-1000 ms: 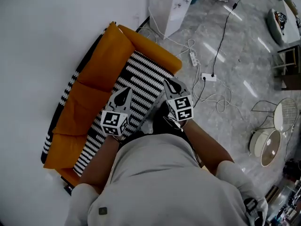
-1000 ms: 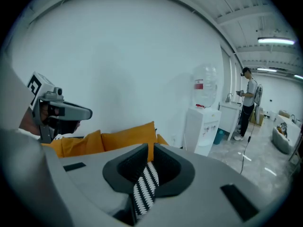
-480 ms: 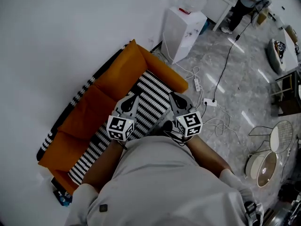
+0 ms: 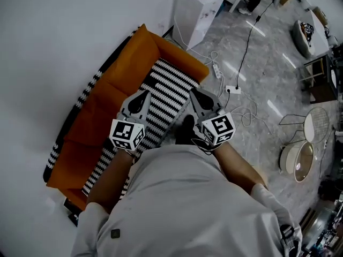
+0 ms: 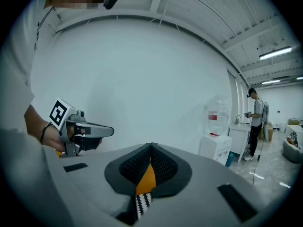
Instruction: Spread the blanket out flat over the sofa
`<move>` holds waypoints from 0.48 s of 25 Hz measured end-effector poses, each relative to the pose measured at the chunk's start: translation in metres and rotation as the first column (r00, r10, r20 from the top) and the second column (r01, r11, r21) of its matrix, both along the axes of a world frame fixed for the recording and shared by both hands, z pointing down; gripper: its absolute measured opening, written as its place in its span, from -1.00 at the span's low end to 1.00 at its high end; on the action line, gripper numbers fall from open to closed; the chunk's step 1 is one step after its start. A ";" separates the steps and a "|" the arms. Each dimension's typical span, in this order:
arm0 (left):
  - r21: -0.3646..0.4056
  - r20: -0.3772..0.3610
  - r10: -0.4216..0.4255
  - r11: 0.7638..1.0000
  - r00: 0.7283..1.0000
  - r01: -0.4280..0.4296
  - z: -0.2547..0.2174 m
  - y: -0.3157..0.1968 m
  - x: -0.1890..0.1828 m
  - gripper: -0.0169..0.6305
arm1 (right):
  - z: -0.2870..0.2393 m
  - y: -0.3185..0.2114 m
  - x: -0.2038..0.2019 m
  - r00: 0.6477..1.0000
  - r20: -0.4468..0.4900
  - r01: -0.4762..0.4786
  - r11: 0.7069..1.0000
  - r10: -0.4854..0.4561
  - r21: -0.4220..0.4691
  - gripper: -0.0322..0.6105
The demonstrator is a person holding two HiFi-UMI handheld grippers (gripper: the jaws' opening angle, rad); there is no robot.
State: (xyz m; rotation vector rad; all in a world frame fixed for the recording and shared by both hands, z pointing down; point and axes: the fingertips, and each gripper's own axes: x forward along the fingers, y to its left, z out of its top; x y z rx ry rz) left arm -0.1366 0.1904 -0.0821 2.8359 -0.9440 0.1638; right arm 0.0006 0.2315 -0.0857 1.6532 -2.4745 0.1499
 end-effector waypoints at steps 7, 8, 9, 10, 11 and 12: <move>0.002 -0.030 0.000 1.000 1.000 0.000 -0.014 0.021 -0.002 -0.92 | -0.023 0.028 0.014 0.999 -0.042 0.017 0.999 -0.016 0.030 -0.82; 0.000 -0.034 -0.008 1.000 0.999 0.008 -0.015 0.024 -0.001 -0.92 | -0.024 0.031 0.017 0.999 -0.045 0.027 0.999 -0.025 0.030 -0.82; 0.000 -0.036 -0.015 1.000 0.999 0.015 -0.017 0.029 0.002 -0.92 | -0.024 0.035 0.020 0.998 -0.048 0.039 0.999 -0.037 0.030 -0.82; 0.002 -0.036 -0.020 1.000 0.999 0.020 -0.019 0.035 0.005 -0.92 | -0.024 0.040 0.023 0.998 -0.048 0.052 0.998 -0.051 0.028 -0.82; 0.005 -0.033 -0.025 1.000 0.999 0.026 -0.021 0.041 0.009 -0.92 | -0.023 0.044 0.027 0.997 -0.047 0.066 0.997 -0.065 0.027 -0.82; 0.007 -0.030 -0.032 0.999 0.999 0.033 -0.021 0.047 0.014 -0.92 | -0.023 0.048 0.032 0.996 -0.044 0.079 0.997 -0.078 0.027 -0.82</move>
